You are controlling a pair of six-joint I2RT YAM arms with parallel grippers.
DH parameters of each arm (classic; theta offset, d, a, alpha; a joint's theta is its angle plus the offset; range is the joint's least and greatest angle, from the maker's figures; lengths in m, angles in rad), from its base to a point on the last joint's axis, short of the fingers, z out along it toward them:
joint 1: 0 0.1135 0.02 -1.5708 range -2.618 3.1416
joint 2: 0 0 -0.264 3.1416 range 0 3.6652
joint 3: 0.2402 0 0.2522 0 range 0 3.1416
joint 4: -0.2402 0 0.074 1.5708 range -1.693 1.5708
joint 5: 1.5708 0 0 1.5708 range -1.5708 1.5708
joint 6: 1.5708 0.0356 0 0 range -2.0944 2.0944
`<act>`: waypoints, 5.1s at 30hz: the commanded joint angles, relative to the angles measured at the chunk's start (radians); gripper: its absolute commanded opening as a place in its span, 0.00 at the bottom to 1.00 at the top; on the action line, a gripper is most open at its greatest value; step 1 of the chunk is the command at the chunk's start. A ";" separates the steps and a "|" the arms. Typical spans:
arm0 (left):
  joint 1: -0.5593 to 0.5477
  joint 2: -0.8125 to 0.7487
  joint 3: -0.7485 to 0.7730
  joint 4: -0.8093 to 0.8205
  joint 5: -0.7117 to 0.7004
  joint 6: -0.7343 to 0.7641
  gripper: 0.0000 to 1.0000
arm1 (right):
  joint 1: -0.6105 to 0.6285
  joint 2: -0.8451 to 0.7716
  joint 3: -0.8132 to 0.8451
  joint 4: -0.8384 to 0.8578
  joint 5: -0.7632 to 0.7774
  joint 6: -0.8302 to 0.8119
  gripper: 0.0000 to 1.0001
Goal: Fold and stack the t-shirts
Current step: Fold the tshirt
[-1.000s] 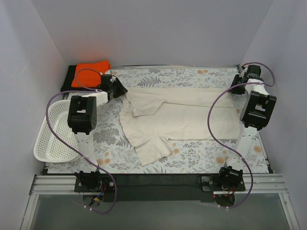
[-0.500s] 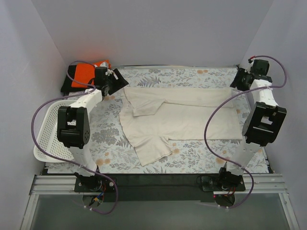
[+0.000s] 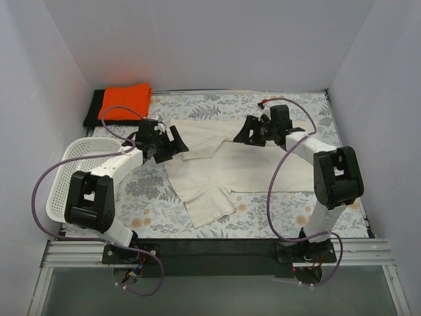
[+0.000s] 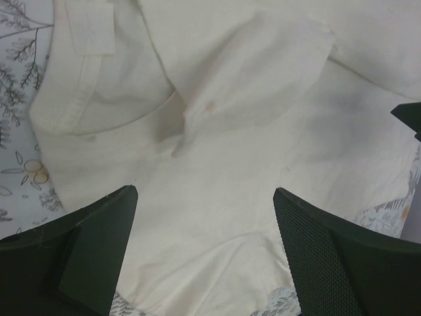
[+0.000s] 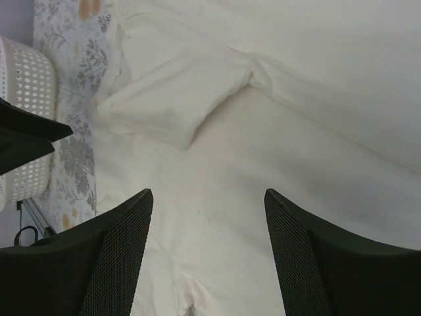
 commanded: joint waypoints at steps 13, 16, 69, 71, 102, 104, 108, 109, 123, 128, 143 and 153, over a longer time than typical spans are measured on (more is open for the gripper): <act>-0.010 -0.194 -0.108 -0.102 -0.097 0.048 0.80 | 0.184 0.299 0.149 0.345 -0.020 0.234 0.64; -0.009 -0.204 -0.106 -0.112 -0.107 0.062 0.80 | 0.197 0.345 0.180 0.355 -0.032 0.251 0.64; -0.010 -0.193 -0.123 -0.128 -0.086 0.068 0.70 | 0.174 0.249 -0.027 0.378 0.013 0.274 0.43; -0.010 -0.190 -0.121 -0.128 -0.084 0.070 0.70 | 0.174 0.264 -0.016 0.377 0.005 0.278 0.41; -0.010 -0.196 -0.132 -0.129 -0.078 0.073 0.69 | 0.197 0.361 0.083 0.363 -0.012 0.298 0.29; -0.010 -0.197 -0.132 -0.129 -0.080 0.073 0.70 | 0.200 0.364 0.085 0.363 -0.015 0.297 0.28; -0.010 -0.197 -0.132 -0.129 -0.080 0.071 0.69 | 0.198 0.349 0.086 0.363 -0.014 0.287 0.20; -0.010 -0.199 -0.132 -0.129 -0.081 0.071 0.69 | 0.200 0.344 0.083 0.362 -0.014 0.286 0.15; -0.009 -0.193 -0.121 -0.135 -0.100 0.077 0.58 | 0.168 0.290 0.210 -0.009 -0.044 0.197 0.01; -0.010 -0.188 -0.118 -0.135 -0.100 0.074 0.51 | 0.160 0.299 0.295 -0.158 -0.041 0.137 0.01; -0.009 -0.158 -0.100 -0.132 -0.069 0.033 0.52 | 0.141 0.385 0.441 -0.458 -0.009 -0.012 0.07; -0.036 -0.060 -0.077 -0.014 -0.018 -0.036 0.62 | 0.141 0.350 0.380 -0.375 -0.023 -0.036 0.36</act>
